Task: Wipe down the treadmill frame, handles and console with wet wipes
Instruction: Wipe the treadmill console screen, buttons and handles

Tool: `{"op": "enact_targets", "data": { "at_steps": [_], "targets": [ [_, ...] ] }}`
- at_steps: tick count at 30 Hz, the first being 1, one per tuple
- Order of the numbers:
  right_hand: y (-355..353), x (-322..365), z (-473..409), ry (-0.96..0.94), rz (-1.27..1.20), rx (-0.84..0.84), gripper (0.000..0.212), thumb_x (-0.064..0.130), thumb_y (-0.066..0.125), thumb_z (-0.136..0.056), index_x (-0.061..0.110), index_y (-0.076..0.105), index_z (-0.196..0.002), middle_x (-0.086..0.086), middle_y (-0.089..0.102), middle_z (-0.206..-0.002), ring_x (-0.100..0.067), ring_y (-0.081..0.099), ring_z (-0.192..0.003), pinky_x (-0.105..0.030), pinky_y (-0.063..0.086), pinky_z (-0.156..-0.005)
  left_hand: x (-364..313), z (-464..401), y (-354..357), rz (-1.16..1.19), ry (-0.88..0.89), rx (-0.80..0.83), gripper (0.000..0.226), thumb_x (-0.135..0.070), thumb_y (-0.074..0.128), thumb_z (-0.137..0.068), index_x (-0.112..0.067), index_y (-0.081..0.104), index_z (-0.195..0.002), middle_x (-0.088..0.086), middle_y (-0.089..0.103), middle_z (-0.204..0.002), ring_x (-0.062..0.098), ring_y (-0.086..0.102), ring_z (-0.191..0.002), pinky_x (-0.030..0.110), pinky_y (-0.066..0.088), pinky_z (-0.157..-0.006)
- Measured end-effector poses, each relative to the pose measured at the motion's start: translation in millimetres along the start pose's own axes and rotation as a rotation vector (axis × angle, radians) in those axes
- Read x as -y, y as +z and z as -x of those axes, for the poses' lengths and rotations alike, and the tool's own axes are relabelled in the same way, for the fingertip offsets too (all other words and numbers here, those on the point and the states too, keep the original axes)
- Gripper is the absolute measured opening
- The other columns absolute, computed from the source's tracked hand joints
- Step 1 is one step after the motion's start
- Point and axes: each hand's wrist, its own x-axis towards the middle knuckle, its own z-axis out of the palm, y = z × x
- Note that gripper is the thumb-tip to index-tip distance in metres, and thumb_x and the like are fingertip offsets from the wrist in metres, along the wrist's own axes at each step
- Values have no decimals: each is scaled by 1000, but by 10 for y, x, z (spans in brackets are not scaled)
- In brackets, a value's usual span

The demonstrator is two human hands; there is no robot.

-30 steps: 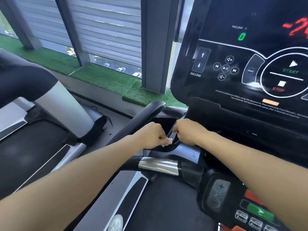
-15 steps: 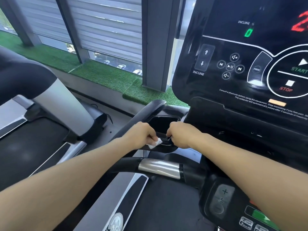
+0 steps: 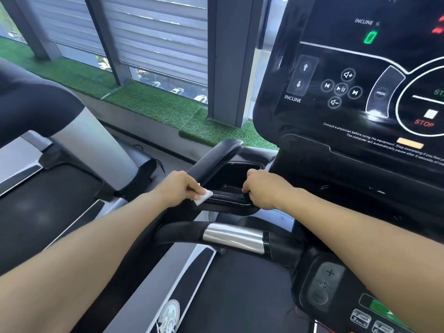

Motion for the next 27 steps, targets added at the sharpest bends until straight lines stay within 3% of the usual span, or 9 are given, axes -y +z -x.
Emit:
{"op": "enact_targets", "data": {
  "at_steps": [2, 5, 10, 15, 19, 22, 27],
  "targets": [
    [1, 0, 9, 1, 0, 4, 37, 1, 44, -91, 15, 63, -119, -4, 45, -111, -21, 40, -84, -30, 38, -64, -15, -6, -23, -57, 11, 23, 20, -8, 74, -80, -13, 76, -99, 0, 73, -100, 7, 62, -90, 1, 39, -78],
    [-6, 4, 10, 9, -2, 13, 37, 0, 44, -90, 16, 63, -118, -5, 47, -114, -21, 41, -84, -30, 39, -64, -141, -43, 35, -100, 66, 45, 18, -11, 71, -83, -15, 76, -100, -1, 73, -102, 12, 65, -98, 20, 45, -93],
    [-18, 18, -2, 19, 6, 15, 38, 1, 44, -91, 16, 63, -119, -5, 47, -115, -22, 44, -88, -31, 42, -66, -330, -63, 167, -115, 182, 70, 21, -12, 63, -89, -18, 73, -106, 2, 72, -106, 15, 65, -101, 25, 45, -93],
    [-1, 25, 43, 5, 17, 26, 42, 0, 41, -92, 17, 60, -126, -5, 45, -117, -21, 41, -88, -30, 40, -67, -52, 12, 75, -276, 106, 34, 32, -7, 52, -94, -25, 70, -113, 1, 69, -114, 23, 62, -108, 33, 46, -96],
    [2, 22, 27, 14, 15, 26, 41, 1, 42, -92, 18, 59, -125, -4, 44, -116, -20, 38, -86, -31, 37, -65, -434, -19, 213, -295, 212, 21, 32, -8, 53, -90, -22, 70, -113, 0, 71, -111, 21, 64, -100, 29, 46, -86],
    [-4, 25, 9, 16, 13, 35, 40, 3, 43, -92, 20, 61, -124, -4, 44, -113, -19, 39, -88, -31, 38, -66, -636, -35, 345, -240, 277, 43, 26, -14, 55, -93, -23, 71, -111, 0, 73, -101, 16, 63, -83, 25, 44, -75],
    [2, 17, 33, 1, 4, 44, 43, -1, 41, -91, 18, 61, -124, -5, 44, -115, -21, 40, -85, -31, 43, -67, -162, 24, 162, -312, 153, 3, 35, -9, 49, -94, -28, 68, -116, 4, 70, -110, 24, 64, -101, 31, 45, -93]
  ]
}}
